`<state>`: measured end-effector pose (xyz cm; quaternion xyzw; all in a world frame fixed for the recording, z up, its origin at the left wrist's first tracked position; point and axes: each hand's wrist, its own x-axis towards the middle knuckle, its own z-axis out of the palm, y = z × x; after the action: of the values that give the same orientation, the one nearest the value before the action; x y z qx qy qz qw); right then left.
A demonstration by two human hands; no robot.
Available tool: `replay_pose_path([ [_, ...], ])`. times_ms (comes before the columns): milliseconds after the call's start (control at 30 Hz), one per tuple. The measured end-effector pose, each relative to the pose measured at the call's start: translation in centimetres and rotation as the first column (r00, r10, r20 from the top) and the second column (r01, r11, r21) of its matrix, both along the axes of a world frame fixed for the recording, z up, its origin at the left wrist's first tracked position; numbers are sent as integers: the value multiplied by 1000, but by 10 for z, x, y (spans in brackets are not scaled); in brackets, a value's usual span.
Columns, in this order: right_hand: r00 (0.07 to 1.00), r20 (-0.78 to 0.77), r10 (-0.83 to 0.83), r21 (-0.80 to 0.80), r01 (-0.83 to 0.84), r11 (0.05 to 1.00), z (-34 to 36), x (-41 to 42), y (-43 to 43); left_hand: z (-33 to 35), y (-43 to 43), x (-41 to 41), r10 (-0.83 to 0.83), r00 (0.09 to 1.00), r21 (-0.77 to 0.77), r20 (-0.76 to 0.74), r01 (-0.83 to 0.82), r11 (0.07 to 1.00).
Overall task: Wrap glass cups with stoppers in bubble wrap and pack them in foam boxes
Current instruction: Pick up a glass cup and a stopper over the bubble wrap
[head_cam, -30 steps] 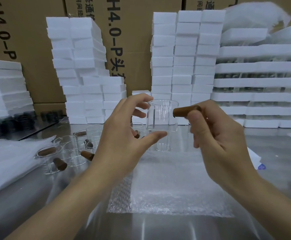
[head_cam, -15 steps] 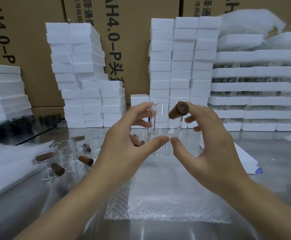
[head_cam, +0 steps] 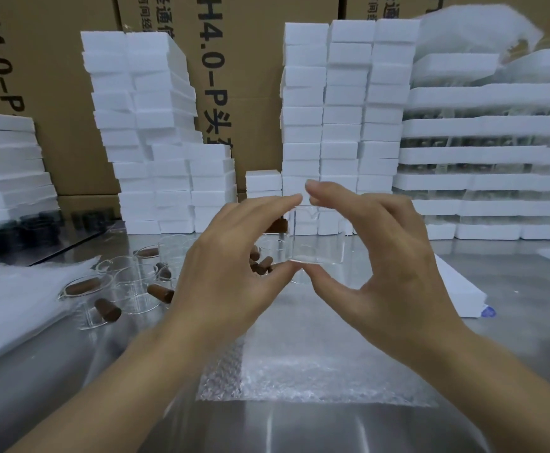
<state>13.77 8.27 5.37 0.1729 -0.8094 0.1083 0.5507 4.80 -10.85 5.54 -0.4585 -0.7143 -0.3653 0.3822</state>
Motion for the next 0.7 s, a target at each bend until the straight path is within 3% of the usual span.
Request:
replay_pose_path([
  [100,999,34,-36,-72,38,997,-2,-2,4,1,-3,-2,14,999,33,33,-15,999],
  [233,991,104,-89,-155,105,982,-5,-7,16,3,-4,-3,-81,971,111,224,57,992],
  [467,985,172,18,-198,17,980,-13,-11,25,10,1,-1,-300,809,180,506,241,954],
  [567,984,170,53,-221,-14,975,-13,-11,24,10,2,1,-303,767,160,565,259,953],
  [700,981,156,114,-246,-73,966,-8,-8,22,8,5,2,-292,781,168,553,238,957],
])
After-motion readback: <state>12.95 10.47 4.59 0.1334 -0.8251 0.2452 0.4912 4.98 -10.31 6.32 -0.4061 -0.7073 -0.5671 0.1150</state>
